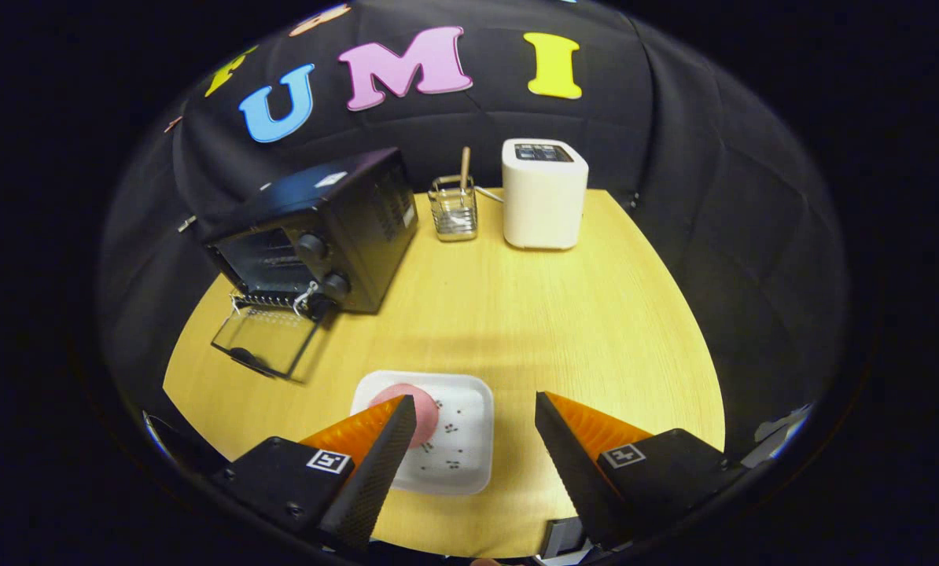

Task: Open the toaster oven, put the food inside, and close the toaster oven door.

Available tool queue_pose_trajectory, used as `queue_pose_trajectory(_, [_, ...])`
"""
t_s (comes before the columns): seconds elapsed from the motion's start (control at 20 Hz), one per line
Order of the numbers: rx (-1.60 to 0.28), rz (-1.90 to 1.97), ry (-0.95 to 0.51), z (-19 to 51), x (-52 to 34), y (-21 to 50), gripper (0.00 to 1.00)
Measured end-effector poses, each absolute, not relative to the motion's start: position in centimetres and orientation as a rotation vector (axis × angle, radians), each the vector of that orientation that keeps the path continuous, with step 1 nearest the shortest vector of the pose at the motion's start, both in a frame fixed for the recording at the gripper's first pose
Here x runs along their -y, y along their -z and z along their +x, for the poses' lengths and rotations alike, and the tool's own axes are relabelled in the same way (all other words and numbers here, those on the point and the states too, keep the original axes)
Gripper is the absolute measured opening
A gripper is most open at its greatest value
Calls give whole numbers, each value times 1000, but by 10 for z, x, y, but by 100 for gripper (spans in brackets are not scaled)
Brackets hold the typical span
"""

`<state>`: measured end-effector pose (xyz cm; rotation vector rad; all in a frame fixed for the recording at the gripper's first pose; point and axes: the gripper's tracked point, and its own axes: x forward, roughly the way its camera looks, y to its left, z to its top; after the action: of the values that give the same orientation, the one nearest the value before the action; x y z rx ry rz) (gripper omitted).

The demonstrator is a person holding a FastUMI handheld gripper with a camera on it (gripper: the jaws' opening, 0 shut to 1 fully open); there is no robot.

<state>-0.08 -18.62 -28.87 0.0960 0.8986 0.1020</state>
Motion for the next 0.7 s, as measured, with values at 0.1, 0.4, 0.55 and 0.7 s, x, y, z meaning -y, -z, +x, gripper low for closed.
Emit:
queue_pose_trajectory(0.1, [-972, 117, -127, -7, 187, 309, 100])
queue_pose_trajectory(0.4, [-1110, 71, -173, -18, 185, 359, 100])
queue_pose_trajectory(0.55, [-1162, 39, -166, -27, 191, 374, 98])
queue_pose_trajectory(0.7, [-1159, 28, -173, -26, 192, 374, 73])
